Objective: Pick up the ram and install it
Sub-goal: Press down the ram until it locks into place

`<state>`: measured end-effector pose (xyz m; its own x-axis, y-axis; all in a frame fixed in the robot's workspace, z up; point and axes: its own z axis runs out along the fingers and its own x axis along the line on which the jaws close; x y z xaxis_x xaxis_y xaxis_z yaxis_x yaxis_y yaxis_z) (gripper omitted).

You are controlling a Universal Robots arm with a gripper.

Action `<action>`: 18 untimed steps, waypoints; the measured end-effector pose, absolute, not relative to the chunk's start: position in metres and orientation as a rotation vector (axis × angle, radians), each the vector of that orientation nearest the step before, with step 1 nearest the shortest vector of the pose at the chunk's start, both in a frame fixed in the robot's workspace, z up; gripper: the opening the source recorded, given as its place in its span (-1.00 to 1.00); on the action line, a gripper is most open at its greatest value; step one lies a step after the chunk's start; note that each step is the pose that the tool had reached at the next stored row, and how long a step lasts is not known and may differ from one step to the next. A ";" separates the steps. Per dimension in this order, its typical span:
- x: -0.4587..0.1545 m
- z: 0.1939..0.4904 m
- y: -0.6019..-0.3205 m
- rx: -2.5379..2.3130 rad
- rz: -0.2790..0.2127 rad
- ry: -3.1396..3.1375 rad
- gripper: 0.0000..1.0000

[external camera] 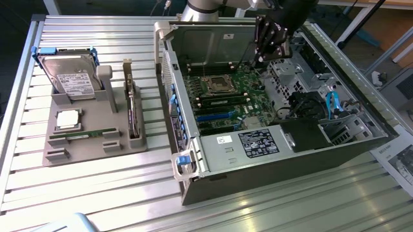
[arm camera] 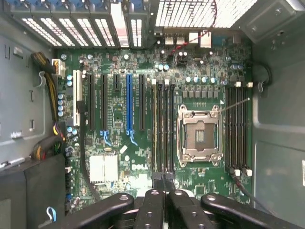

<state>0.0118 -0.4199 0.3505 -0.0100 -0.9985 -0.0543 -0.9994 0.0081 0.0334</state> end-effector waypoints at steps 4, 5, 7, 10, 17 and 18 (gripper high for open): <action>0.026 0.350 -0.420 -2.200 0.097 2.220 -0.80; 0.028 0.350 -0.420 -2.200 0.097 2.220 -0.80; 0.036 0.350 -0.420 -2.200 0.097 2.220 -0.80; 0.046 0.350 -0.420 -2.200 0.098 2.220 -0.80; 0.046 0.348 -0.420 -2.199 0.091 2.218 -0.80; 0.046 0.348 -0.420 -2.199 0.091 2.218 -0.80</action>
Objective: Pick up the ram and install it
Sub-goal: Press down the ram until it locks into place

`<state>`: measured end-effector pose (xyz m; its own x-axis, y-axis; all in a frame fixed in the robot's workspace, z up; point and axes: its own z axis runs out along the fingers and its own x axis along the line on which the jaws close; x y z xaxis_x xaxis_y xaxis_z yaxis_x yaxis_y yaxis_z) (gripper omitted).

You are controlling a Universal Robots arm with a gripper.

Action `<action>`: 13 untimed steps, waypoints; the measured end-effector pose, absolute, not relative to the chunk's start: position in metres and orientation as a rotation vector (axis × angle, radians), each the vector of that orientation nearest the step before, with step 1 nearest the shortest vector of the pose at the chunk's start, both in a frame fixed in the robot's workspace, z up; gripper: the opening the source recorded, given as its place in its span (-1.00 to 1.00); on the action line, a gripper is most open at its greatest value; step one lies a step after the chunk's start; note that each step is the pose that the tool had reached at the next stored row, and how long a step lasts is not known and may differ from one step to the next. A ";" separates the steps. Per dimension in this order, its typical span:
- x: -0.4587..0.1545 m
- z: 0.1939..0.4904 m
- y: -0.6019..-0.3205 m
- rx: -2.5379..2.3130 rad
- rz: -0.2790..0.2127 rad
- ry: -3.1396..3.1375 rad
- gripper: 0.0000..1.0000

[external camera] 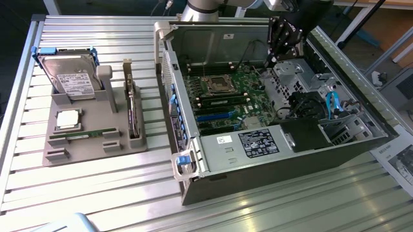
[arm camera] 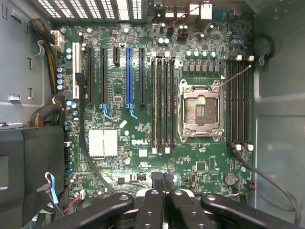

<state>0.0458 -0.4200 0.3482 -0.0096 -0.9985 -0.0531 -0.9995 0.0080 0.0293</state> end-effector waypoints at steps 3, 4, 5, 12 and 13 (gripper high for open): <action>0.045 0.347 -0.420 -2.198 0.089 2.217 -0.80; 0.044 0.346 -0.420 -2.197 0.087 2.217 -0.80; 0.043 0.346 -0.420 -2.196 0.085 2.216 -0.80; 0.041 0.340 -0.420 -2.194 0.074 2.212 -0.80; 0.041 0.339 -0.420 -2.193 0.072 2.211 -0.80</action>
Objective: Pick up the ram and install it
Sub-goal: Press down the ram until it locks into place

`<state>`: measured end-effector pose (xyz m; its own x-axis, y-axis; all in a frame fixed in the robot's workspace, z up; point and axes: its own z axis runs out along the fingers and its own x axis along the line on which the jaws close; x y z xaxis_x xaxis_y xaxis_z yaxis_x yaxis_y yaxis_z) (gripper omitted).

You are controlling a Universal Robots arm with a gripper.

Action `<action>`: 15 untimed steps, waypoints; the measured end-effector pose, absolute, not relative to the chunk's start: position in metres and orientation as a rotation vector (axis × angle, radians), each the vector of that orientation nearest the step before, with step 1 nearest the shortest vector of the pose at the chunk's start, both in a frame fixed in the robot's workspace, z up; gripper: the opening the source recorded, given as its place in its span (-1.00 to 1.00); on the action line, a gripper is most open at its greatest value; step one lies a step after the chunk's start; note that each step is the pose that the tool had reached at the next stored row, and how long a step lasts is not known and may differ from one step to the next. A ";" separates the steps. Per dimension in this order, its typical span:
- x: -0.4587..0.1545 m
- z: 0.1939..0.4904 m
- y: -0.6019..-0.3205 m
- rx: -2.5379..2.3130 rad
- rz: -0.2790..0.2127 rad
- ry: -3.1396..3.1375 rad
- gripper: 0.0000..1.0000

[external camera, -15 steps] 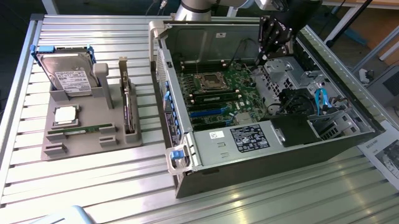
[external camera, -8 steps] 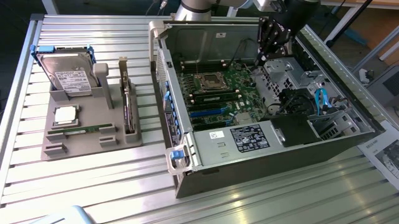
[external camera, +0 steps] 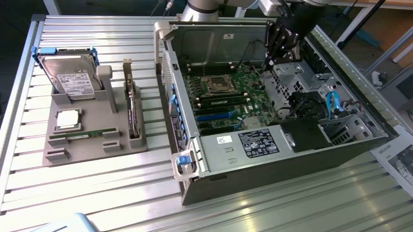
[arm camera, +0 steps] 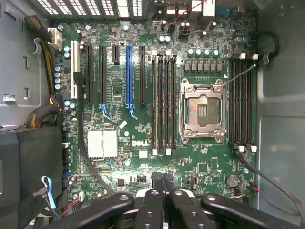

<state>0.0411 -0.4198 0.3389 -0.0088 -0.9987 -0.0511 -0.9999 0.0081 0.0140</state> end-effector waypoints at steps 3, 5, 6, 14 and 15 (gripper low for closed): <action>0.040 0.334 -0.420 -2.190 0.062 2.208 -0.80; 0.039 0.331 -0.420 -2.188 0.058 2.206 -0.80; 0.039 0.330 -0.420 -2.188 0.056 2.206 -0.80; 0.035 0.318 -0.420 -2.185 0.040 2.202 -0.80; 0.035 0.318 -0.420 -2.184 0.039 2.202 -0.80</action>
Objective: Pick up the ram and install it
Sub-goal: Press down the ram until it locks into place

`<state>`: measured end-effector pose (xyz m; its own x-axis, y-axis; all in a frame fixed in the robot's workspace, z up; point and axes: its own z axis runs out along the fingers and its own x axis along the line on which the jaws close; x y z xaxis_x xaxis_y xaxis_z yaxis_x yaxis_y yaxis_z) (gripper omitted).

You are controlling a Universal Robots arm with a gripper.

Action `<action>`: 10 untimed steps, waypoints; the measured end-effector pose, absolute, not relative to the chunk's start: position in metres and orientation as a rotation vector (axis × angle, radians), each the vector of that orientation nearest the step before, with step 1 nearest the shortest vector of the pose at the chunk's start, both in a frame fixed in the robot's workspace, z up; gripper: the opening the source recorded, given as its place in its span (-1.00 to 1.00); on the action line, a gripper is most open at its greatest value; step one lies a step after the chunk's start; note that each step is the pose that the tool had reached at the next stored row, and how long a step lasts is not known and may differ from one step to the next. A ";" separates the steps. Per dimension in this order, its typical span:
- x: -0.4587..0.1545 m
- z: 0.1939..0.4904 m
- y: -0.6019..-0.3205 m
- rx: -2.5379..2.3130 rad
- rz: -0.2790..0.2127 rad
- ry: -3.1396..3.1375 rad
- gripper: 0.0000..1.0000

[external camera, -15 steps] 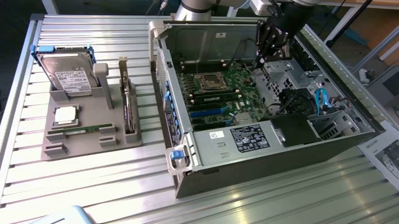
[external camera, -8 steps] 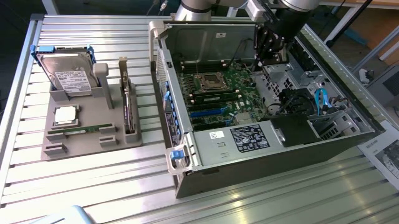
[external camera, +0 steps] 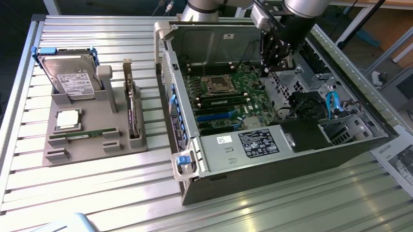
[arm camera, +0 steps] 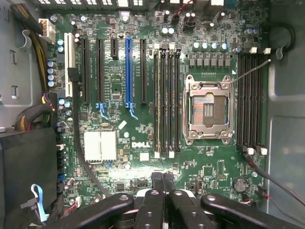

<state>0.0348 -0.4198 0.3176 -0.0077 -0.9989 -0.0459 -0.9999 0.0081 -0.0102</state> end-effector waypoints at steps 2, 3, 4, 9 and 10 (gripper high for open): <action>0.034 0.315 -0.420 -2.184 0.037 2.201 -0.80; 0.034 0.314 -0.420 -2.184 0.036 2.201 -0.80; 0.034 0.313 -0.420 -2.184 0.034 2.201 -0.80; 0.033 0.307 -0.420 -2.182 0.029 2.199 -0.80; 0.033 0.306 -0.420 -2.181 0.028 2.198 -0.80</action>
<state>0.0331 -0.4198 0.3059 -0.0073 -0.9990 -0.0443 -0.9998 0.0081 -0.0185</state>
